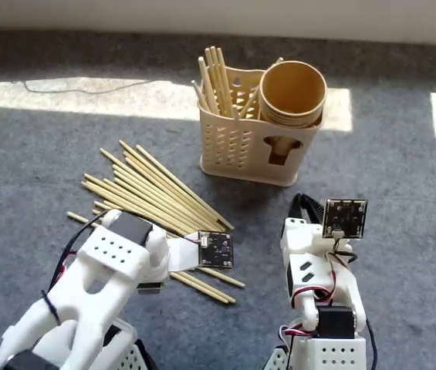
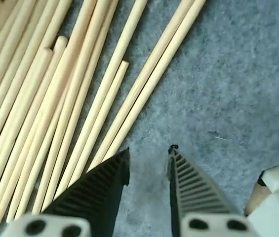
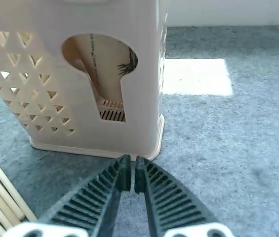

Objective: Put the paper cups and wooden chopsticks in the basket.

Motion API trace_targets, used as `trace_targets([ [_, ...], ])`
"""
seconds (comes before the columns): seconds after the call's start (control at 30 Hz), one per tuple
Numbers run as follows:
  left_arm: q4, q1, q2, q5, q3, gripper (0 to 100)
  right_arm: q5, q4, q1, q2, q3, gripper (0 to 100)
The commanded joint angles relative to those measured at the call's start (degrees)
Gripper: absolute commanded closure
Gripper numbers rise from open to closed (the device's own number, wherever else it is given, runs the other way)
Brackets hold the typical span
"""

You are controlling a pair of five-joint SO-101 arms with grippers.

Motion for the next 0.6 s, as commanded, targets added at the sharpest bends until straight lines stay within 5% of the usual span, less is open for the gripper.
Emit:
trace_targets([
  [0.0,-4.2,1.4,5.5,-0.4,-2.4,86,0.8,-2.2,0.7,-0.7,5.9,96.8],
  [0.57,-11.4,0.8,23.5,-0.3,-6.6,91,0.8,-2.1,0.7,-0.7,5.9,96.8],
])
